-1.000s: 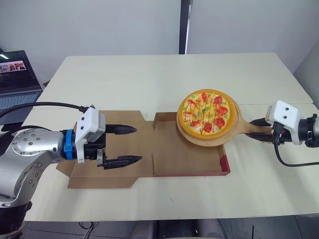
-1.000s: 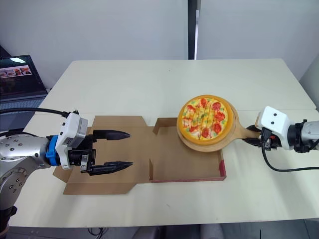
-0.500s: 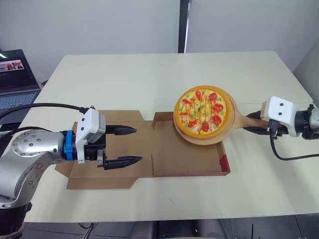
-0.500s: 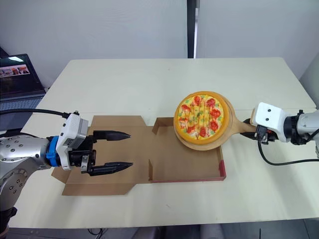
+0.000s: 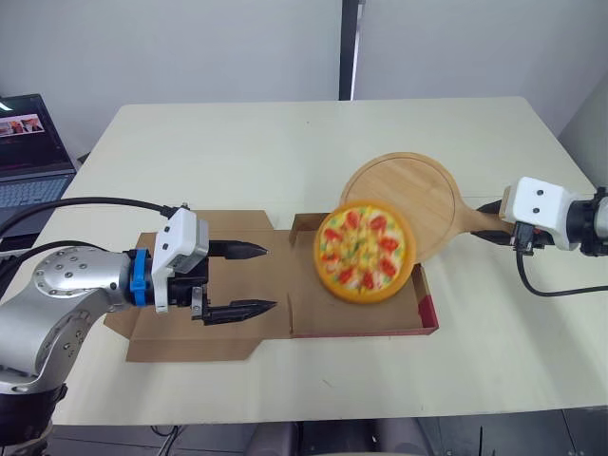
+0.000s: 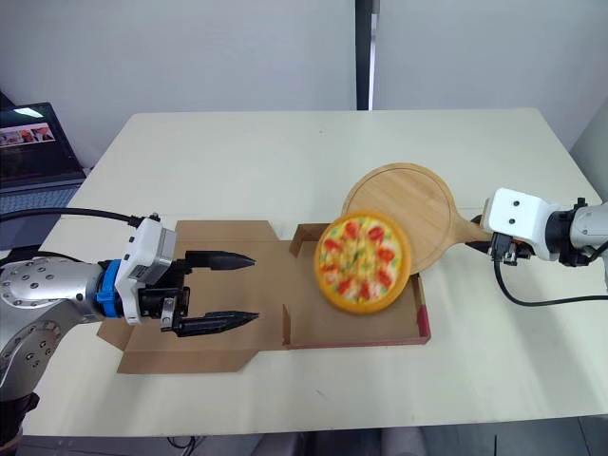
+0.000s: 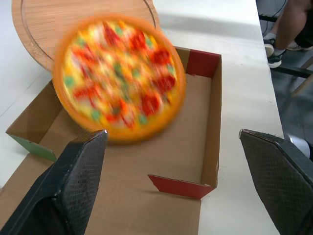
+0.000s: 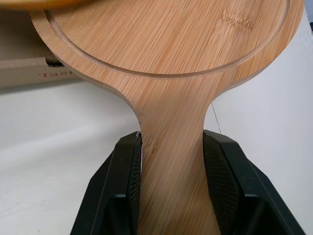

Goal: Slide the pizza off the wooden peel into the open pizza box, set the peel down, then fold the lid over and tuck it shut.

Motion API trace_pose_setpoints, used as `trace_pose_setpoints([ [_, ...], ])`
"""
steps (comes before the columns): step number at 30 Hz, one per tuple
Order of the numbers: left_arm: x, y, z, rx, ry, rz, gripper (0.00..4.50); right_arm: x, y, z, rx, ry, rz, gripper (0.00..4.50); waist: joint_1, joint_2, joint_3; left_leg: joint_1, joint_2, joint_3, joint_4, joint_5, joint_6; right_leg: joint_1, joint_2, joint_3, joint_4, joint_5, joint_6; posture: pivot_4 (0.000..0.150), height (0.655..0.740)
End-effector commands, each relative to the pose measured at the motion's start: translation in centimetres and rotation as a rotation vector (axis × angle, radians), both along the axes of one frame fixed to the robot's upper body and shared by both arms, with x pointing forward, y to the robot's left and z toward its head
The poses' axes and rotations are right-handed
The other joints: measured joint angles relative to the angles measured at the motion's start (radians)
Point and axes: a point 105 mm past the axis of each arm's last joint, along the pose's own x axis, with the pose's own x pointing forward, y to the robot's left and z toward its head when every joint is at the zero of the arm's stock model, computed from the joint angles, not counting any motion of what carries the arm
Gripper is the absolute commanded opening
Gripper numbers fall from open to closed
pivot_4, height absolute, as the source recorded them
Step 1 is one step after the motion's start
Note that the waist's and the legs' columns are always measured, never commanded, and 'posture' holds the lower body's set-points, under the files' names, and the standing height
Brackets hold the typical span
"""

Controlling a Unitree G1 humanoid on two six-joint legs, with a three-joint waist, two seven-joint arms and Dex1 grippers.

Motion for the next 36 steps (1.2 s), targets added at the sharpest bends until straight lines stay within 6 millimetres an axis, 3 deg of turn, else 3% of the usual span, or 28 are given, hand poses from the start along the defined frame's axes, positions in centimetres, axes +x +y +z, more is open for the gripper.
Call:
trace_pose_setpoints([
  [1, -0.3, -0.4, 0.4, -0.002, -0.030, -0.032, 4.50, 0.4, -0.3, 3.5, -0.016, -0.157, -0.008, 1.55, 0.000, 0.000, 0.000, 0.000, 0.000, 0.000, 0.000, 0.000, 0.000, 0.000, 0.000, 0.000, 0.000, 0.000, 0.000, 0.150, 0.7400],
  [11, -0.1, -0.9, 0.4, -0.021, -0.039, -0.045, 4.50, 0.7, -2.1, 6.0, 0.019, -0.248, -0.094, 1.55, 0.000, 0.000, 0.000, 0.000, 0.000, 0.000, 0.001, 0.000, 0.000, 0.000, 0.000, 0.000, 0.000, 0.000, 0.000, 0.150, 0.7400],
  [20, 0.2, -1.6, 1.3, -0.083, -0.049, -0.052, 4.50, -1.7, -4.5, 5.3, 0.193, -0.178, -0.251, 1.55, 0.004, 0.000, 0.000, 0.000, 0.000, 0.000, 0.001, 0.000, 0.000, 0.000, 0.000, 0.000, 0.001, 0.001, 0.000, 0.150, 0.7400],
  [27, -0.1, -3.1, 2.5, -0.137, -0.075, -0.085, 4.50, -4.9, -6.7, 2.3, 0.448, -0.116, -0.499, 1.55, 0.012, 0.000, 0.000, 0.000, 0.000, 0.000, 0.004, 0.000, 0.000, 0.001, 0.000, 0.000, 0.003, 0.001, 0.000, 0.150, 0.7400],
  [31, -0.2, -4.3, 2.8, -0.147, -0.076, -0.127, 4.50, -6.7, -7.8, -0.7, 0.546, -0.054, -0.664, 1.55, 0.020, 0.000, 0.000, 0.000, -0.001, 0.000, 0.008, 0.000, 0.000, 0.001, 0.000, 0.001, 0.006, 0.001, 0.000, 0.150, 0.7400],
  [36, -0.1, -5.9, 3.0, -0.165, -0.073, -0.183, 4.50, -7.1, -8.5, -3.2, 0.588, -0.001, -0.791, 1.55, 0.021, 0.000, 0.000, 0.001, -0.002, 0.001, 0.013, 0.000, 0.001, 0.002, 0.000, 0.003, 0.014, 0.001, 0.000, 0.150, 0.7400],
])
